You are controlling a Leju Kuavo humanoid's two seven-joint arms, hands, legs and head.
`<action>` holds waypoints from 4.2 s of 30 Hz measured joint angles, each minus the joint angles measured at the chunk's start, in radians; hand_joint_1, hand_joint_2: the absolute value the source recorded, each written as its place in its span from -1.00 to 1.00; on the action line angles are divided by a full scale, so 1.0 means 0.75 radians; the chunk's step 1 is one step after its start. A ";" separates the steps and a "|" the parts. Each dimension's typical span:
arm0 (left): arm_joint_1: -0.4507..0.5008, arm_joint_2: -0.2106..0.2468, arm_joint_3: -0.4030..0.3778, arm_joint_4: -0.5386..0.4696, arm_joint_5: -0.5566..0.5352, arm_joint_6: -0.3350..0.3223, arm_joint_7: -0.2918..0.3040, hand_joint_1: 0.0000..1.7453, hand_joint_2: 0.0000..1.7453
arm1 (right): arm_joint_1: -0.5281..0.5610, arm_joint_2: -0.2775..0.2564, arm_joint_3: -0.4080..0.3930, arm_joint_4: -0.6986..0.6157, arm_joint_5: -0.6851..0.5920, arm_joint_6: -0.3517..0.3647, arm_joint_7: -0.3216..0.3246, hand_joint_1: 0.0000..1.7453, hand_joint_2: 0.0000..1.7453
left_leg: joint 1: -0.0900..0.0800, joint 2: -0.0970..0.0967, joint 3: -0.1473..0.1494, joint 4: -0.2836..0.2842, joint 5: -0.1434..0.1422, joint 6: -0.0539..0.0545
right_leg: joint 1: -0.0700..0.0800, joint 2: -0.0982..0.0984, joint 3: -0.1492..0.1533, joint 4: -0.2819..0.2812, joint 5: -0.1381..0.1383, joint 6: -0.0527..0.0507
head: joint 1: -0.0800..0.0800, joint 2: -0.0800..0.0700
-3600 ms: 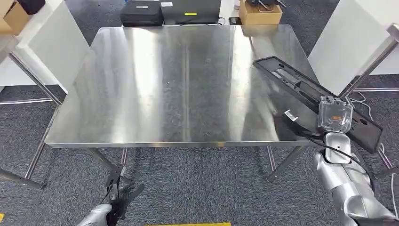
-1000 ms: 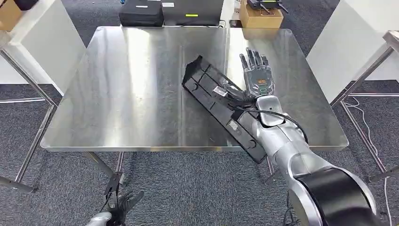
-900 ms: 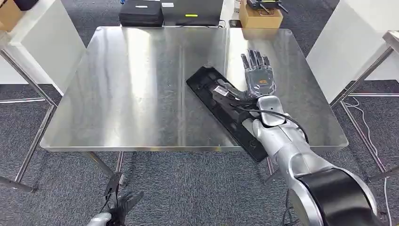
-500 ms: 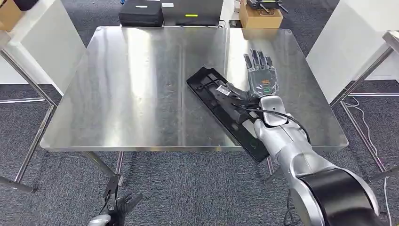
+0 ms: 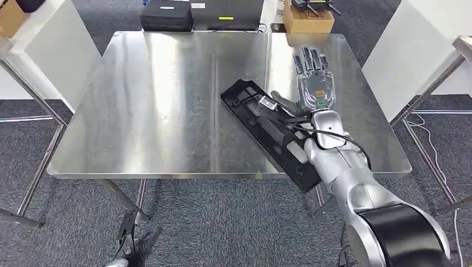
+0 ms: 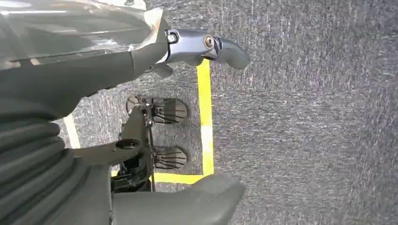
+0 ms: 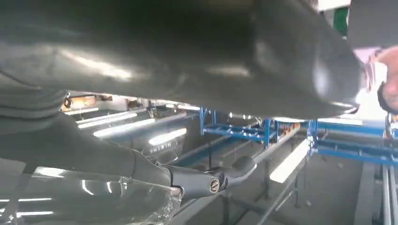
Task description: Take the parts from the cabinet and place them on the table.
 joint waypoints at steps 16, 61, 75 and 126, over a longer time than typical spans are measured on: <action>0.090 -0.020 0.103 -0.030 0.113 -0.039 -0.037 -1.00 -1.00 | 0.652 -0.123 0.018 -0.891 -0.018 -0.015 -0.128 -1.00 -1.00 | 0.004 0.001 0.037 -0.056 0.028 0.053 | 0.001 0.002 -0.177 0.437 -0.209 -0.015 | 0.006 0.000; 0.111 -0.113 0.178 -0.103 0.266 0.003 -0.095 -1.00 -1.00 | 1.462 -0.288 -0.221 -1.806 -0.184 -0.017 -0.297 -1.00 -1.00 | 0.003 0.007 -0.115 0.376 -0.237 -0.037 | 0.019 -0.013 0.112 -0.010 -0.072 -0.083 | 0.001 0.000; 0.060 -0.123 0.112 -0.104 0.284 0.027 -0.095 -1.00 -1.00 | 1.495 -0.199 -0.334 -1.809 -0.295 -0.017 -0.446 -1.00 -1.00 | 0.003 0.013 0.074 -0.011 -0.047 0.045 | 0.001 -0.007 -0.104 0.311 -0.238 -0.011 | 0.010 0.000; 0.032 -0.145 -0.076 -0.083 0.460 0.056 -0.090 -1.00 -1.00 | 1.563 0.011 -0.703 -1.605 -0.830 -0.017 -0.865 -1.00 -1.00 | 0.021 0.009 0.042 0.186 -0.078 -0.055 | 0.005 -0.014 0.076 0.016 -0.083 -0.063 | -0.002 0.000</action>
